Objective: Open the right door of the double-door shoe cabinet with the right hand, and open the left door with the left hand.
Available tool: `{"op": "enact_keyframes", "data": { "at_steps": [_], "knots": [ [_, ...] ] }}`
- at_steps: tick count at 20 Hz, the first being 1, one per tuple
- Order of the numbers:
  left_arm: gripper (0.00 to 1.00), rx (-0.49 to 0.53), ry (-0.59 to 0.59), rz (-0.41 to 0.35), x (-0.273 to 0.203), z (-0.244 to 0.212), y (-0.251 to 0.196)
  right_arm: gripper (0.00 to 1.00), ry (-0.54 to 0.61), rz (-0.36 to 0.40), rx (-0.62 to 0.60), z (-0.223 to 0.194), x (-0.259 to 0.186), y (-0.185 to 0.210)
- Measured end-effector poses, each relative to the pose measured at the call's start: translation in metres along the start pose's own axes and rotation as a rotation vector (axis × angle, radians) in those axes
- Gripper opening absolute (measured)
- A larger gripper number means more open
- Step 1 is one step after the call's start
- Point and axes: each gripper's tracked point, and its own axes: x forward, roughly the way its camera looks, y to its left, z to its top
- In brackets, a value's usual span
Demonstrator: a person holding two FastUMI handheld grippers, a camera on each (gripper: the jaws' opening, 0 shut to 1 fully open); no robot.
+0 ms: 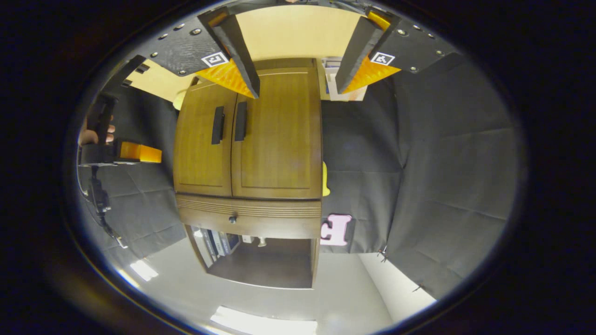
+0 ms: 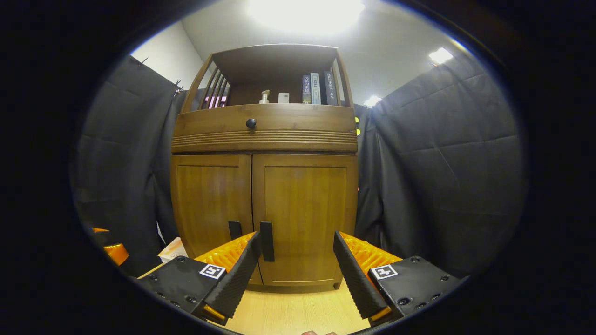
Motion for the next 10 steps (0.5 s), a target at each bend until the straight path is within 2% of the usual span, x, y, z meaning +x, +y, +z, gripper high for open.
{"op": "enact_keyframes", "data": {
  "at_steps": [6, 8, 10],
  "knots": [
    [0.96, -0.013, 0.013, 0.088, -0.002, -0.006, 0.012, 0.97, -0.003, 0.080, 0.019, -0.001, 0.050, 0.024],
    [0.96, -0.007, 0.029, 0.098, 0.003, -0.009, 0.010, 0.98, 0.012, 0.091, 0.033, -0.009, 0.065, 0.028],
    [0.92, 0.018, 0.034, 0.110, 0.007, -0.007, 0.008, 0.98, 0.033, 0.107, 0.051, -0.018, 0.082, 0.035]
  ]
}}
